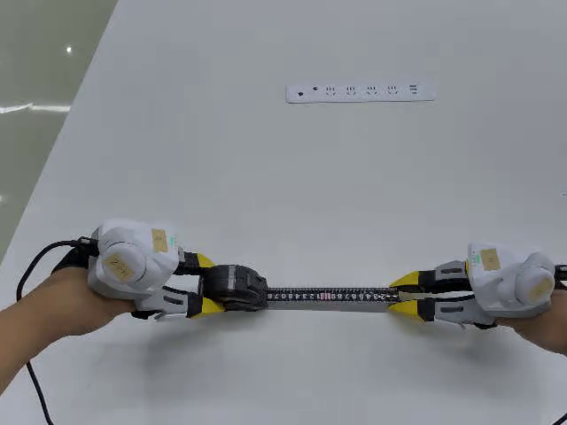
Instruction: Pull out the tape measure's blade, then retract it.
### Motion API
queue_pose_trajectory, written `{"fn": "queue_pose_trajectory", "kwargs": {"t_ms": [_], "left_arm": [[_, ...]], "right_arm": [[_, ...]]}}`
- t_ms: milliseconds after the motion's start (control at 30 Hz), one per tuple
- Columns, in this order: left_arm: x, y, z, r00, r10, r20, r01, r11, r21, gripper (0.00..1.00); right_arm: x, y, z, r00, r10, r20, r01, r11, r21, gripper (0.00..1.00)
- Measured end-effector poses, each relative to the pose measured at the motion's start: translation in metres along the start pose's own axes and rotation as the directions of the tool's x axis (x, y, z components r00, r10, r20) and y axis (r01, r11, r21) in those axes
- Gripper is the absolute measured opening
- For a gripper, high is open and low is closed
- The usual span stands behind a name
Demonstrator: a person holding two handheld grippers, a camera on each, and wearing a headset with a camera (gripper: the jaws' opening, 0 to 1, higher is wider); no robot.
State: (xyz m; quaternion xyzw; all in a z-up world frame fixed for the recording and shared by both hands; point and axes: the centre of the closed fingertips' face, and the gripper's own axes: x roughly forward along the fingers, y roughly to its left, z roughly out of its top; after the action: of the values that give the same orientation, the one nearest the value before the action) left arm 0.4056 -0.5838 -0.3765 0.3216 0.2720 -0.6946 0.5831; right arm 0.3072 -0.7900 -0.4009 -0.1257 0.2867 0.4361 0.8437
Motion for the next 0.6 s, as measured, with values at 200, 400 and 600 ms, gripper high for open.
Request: {"fn": "queue_pose_trajectory", "kwargs": {"t_ms": [200, 400, 600], "left_arm": [[0.0, 0.0, 0.0, 1.0, -0.002, -0.002, 0.002, 1.0, 0.002, 0.28], [0.0, 0.0, 0.001, 1.0, 0.001, -0.003, -0.001, 1.0, 0.004, 0.28], [0.001, 0.0, 0.001, 1.0, 0.0, -0.004, 0.0, 1.0, 0.004, 0.28]], "right_arm": [[-0.007, -0.002, -0.007, 0.9999, -0.008, -0.011, 0.008, 1.0, 0.01, 0.11], [-0.017, -0.002, -0.013, 0.9995, -0.015, -0.027, 0.015, 1.0, 0.016, 0.11], [-0.026, -0.001, -0.013, 0.9988, -0.026, -0.042, 0.027, 0.999, 0.02, 0.11]]}}
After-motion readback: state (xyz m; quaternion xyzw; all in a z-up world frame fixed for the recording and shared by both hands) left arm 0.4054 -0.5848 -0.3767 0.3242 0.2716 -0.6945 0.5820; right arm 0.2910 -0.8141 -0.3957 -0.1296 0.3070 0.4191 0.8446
